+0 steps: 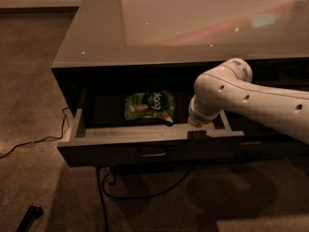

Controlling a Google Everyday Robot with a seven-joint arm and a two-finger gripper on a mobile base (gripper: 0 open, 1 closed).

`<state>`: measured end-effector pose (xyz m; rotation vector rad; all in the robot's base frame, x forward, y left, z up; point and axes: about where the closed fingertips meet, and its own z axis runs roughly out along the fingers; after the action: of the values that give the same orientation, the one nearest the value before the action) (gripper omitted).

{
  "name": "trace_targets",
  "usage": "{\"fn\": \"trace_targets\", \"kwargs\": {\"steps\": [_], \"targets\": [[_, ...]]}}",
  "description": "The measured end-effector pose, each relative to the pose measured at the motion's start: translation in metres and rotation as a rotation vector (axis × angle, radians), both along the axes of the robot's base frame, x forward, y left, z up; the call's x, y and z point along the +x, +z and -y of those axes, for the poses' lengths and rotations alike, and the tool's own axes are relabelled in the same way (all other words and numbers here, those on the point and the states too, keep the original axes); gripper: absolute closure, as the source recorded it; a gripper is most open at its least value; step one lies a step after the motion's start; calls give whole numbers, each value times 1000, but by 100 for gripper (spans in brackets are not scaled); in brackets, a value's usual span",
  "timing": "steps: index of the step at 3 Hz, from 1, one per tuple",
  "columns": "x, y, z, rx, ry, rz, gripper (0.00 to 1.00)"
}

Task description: Open top drawer

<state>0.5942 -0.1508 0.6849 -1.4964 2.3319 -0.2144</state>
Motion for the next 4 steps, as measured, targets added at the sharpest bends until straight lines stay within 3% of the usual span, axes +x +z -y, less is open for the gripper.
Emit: {"fn": "trace_targets", "kwargs": {"steps": [2,4], "targets": [[5,-39,-11,29,58,-56,100],[2,-40,-10,7,68,-74,100]]}}
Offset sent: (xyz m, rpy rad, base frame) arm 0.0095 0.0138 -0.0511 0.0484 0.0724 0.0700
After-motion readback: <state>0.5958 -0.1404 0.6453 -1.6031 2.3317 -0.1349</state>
